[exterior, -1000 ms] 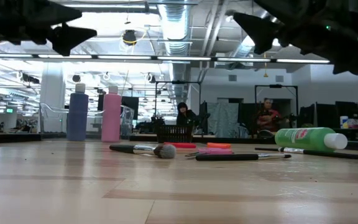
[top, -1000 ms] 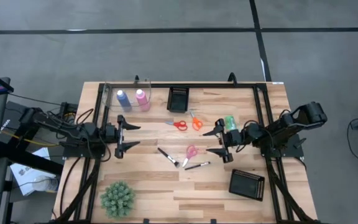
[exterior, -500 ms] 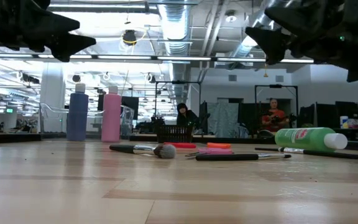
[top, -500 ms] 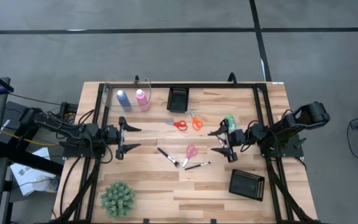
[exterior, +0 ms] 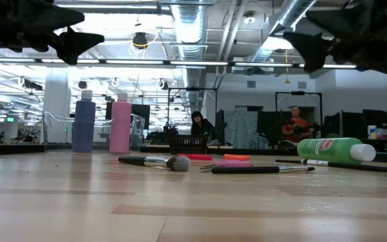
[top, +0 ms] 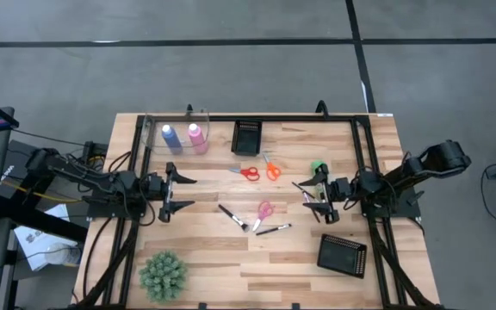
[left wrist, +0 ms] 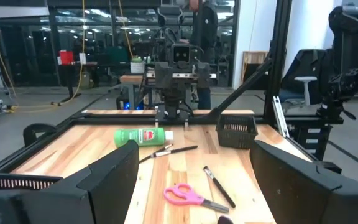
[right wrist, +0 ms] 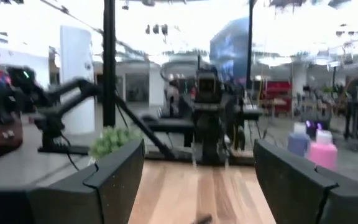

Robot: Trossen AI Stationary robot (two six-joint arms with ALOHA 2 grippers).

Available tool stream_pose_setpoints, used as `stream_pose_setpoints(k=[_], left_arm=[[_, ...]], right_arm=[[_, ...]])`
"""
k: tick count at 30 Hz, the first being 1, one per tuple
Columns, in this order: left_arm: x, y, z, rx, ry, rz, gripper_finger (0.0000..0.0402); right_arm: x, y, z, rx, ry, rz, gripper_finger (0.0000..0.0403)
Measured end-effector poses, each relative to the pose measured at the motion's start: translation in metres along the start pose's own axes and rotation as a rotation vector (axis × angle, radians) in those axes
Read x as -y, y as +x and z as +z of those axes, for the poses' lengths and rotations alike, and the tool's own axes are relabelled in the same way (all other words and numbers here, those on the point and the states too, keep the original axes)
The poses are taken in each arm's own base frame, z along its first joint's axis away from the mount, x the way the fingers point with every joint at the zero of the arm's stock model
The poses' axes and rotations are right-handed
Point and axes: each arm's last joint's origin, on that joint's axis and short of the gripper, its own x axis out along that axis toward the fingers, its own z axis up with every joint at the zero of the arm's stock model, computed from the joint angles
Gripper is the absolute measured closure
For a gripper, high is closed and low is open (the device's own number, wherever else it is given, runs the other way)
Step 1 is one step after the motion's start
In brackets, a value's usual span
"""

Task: Pick & Place Paint Supplies
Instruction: Put the green paint bottle into the transparent bin

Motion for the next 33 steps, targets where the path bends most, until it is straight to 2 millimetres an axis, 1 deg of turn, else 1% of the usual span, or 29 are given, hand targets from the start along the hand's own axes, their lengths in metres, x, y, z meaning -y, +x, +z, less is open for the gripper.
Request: stream_pose_setpoints(k=[5,12,18,24,29,33], left_arm=[[0.0,0.0,0.003,0.034,-0.009,0.004,0.0103],[-0.001,-0.002,0.007,0.067,0.03,0.011,0.0103],[-0.001,-0.002,0.007,0.069,0.026,0.01,0.0103],[-0.001,-0.002,0.005,0.049,-0.017,0.0,0.0103],[-0.001,-0.002,0.005,0.04,-0.037,-0.001,0.0103],[-0.001,-0.002,0.003,0.024,-0.032,0.003,0.0103]], right_arm=[[-0.007,0.0,0.0,0.001,0.008,0.044,0.0117],[-0.014,-0.005,0.015,0.095,-0.028,0.092,0.0117],[-0.015,-0.008,0.018,0.05,-0.036,0.1,0.0117],[-0.018,-0.015,0.033,0.123,-0.075,0.123,0.0117],[-0.019,-0.023,0.039,0.093,-0.099,0.094,0.0117],[-0.019,-0.034,0.042,0.035,-0.105,0.059,0.0117]])
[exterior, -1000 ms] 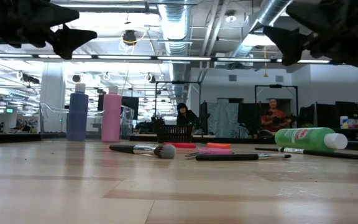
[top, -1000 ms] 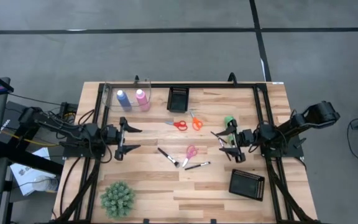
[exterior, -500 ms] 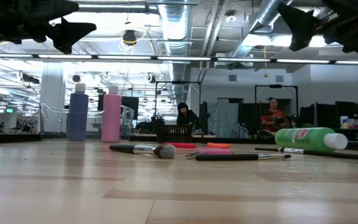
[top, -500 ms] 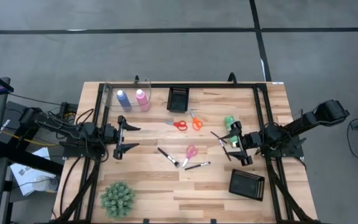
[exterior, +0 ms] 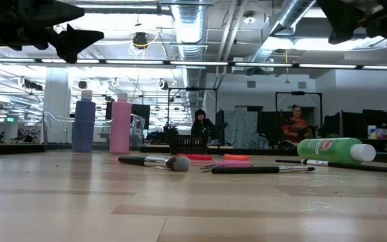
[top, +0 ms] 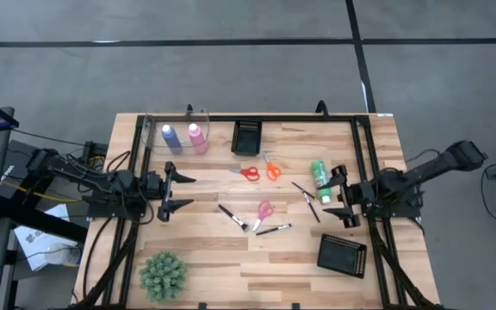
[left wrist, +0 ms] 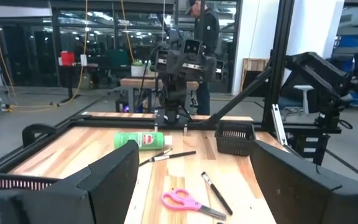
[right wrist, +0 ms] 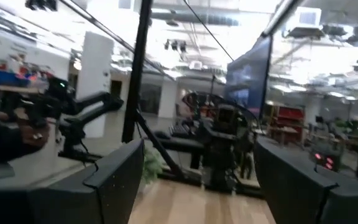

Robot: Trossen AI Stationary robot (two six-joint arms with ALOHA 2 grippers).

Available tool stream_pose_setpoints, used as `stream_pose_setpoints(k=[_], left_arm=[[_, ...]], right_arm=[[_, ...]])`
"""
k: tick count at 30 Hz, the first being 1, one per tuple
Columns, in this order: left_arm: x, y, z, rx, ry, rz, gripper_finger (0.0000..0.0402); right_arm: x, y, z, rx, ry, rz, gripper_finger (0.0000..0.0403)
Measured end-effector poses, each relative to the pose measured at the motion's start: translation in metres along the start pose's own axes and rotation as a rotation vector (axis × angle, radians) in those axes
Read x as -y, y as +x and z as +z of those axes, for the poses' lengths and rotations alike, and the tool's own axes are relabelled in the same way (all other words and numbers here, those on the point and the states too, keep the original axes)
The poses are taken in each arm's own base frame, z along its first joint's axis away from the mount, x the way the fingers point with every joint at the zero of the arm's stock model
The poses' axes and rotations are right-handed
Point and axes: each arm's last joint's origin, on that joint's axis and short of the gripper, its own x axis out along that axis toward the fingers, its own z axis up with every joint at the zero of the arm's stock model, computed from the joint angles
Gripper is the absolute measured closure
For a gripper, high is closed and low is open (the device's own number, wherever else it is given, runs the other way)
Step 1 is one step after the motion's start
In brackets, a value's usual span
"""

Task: Pick & Place Paint Supplies
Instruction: Put the green paint bottle into the transparent bin

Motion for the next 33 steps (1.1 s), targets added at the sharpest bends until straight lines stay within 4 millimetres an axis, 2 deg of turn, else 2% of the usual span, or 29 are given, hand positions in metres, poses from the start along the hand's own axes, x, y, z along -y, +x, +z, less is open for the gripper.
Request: stream_pose_setpoints(k=[7,12,24,33], left_arm=[[0.0,0.0,-0.003,-0.031,-0.001,0.009,0.0103],[-0.001,0.001,-0.005,-0.045,0.012,0.025,0.0103],[0.001,0.008,-0.01,-0.077,0.029,0.026,0.0103],[0.002,0.014,-0.01,-0.049,0.087,0.061,0.0103]], right_arm=[[0.001,-0.025,-0.002,-0.131,0.025,-0.125,0.0117],[0.002,-0.034,0.0,-0.118,0.058,-0.13,0.0117],[0.001,-0.034,-0.003,-0.146,0.093,-0.151,0.0117],[0.005,-0.031,-0.011,-0.226,0.141,-0.336,0.0117]])
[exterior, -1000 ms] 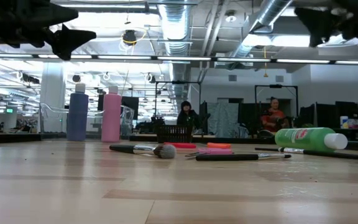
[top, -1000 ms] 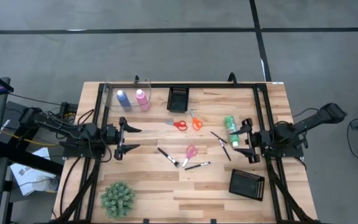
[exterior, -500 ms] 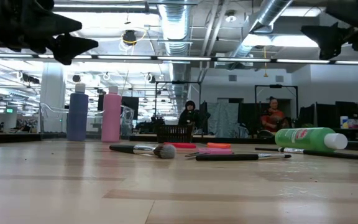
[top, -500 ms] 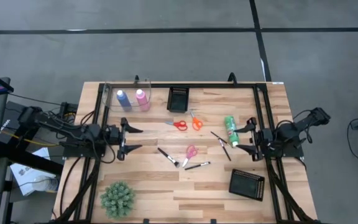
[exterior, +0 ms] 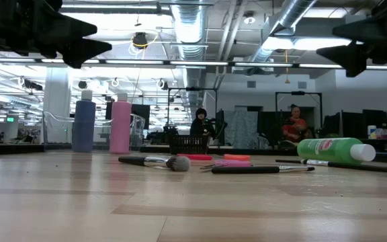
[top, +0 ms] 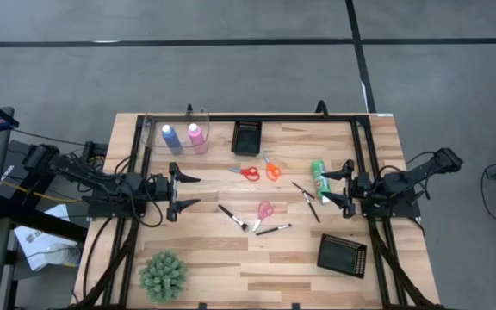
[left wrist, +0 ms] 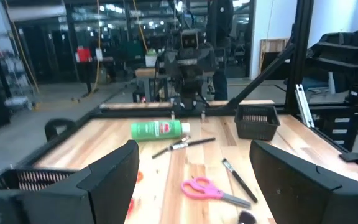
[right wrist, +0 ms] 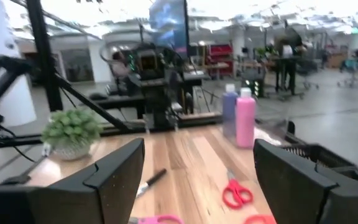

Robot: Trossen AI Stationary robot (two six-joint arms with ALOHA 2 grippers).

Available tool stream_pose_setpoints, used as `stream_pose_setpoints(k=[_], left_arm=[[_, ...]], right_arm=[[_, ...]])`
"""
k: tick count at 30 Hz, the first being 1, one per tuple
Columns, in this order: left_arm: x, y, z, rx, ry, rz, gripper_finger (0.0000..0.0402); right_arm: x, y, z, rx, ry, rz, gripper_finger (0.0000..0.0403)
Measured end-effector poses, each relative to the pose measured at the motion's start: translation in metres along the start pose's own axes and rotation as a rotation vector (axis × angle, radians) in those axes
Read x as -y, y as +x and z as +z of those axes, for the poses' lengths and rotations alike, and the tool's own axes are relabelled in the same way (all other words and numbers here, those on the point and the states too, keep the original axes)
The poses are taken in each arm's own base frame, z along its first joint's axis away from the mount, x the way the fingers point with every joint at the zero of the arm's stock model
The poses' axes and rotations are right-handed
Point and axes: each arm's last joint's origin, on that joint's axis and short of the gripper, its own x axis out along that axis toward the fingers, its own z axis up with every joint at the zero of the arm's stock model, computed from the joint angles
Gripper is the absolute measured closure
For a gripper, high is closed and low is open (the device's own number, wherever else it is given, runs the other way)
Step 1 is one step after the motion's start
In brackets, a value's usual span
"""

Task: Pick & Place Paint Supplies
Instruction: Put the green paint bottle into the transparent bin

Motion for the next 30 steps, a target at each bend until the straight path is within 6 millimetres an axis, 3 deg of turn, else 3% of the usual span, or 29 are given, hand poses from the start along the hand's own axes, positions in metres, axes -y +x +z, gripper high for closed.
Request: stream_pose_setpoints(k=[8,16,25,30], left_arm=[[0.0,0.001,0.003,0.034,0.025,0.003,0.0103],[0.0,0.0,0.007,0.069,0.046,0.0,0.0103],[0.0,0.0,0.007,0.073,0.06,-0.013,0.0103],[0.001,0.0,0.007,0.074,0.063,-0.018,0.0103]], right_arm=[[-0.004,0.014,0.002,0.022,-0.009,-0.044,0.0117],[-0.014,0.031,0.015,0.205,-0.076,0.131,0.0117],[-0.027,0.082,0.009,0.007,-0.113,0.077,0.0117],[-0.032,0.101,0.005,-0.04,-0.1,0.059,0.0117]])
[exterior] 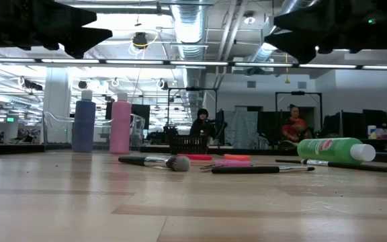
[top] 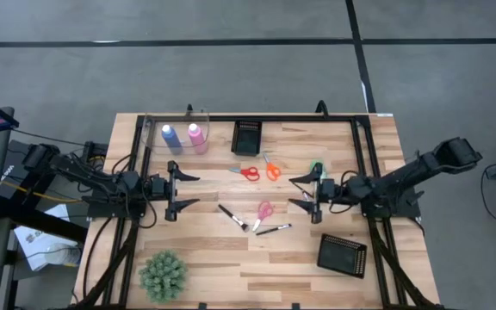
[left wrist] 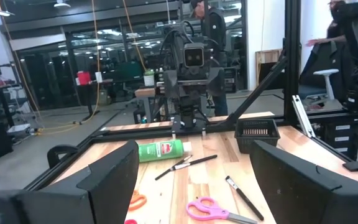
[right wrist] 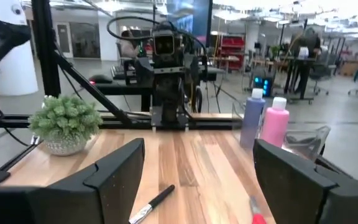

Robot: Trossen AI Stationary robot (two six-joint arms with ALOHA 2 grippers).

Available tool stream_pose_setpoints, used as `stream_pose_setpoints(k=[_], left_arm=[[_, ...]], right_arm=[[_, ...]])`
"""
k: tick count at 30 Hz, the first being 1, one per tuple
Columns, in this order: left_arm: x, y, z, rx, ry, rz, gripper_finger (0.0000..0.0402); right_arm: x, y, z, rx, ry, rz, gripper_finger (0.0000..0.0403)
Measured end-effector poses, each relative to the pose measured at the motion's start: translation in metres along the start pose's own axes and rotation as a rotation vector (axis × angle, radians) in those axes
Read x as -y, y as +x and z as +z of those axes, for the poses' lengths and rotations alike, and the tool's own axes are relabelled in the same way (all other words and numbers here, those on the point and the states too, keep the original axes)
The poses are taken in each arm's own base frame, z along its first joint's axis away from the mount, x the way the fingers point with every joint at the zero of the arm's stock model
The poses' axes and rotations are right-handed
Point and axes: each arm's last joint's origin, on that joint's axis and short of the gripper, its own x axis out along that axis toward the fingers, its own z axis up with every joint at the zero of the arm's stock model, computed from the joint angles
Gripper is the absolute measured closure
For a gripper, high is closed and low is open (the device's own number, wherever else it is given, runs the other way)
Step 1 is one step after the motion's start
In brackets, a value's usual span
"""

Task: Pick & Place Paint Supplies
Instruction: Put the green paint bottle into the transparent bin

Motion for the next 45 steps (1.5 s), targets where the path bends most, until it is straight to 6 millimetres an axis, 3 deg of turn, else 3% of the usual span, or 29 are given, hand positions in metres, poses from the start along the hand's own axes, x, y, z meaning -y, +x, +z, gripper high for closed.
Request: stream_pose_setpoints(k=[13,19,28,45], left_arm=[[0.0,0.0,0.0,0.001,0.004,-0.005,0.0103],[0.0,0.0,-0.001,-0.007,-0.001,-0.006,0.0103],[0.0,0.0,-0.001,-0.012,-0.004,-0.007,0.0103],[0.001,0.0,-0.003,-0.025,-0.004,-0.008,0.0103]], right_arm=[[-0.005,0.011,-0.016,-0.095,0.011,-0.012,0.0117],[-0.003,0.016,-0.024,-0.248,-0.003,-0.053,0.0117],[-0.004,0.031,-0.016,-0.407,-0.001,-0.094,0.0117],[-0.002,0.031,-0.017,-0.571,0.037,-0.201,0.0117]])
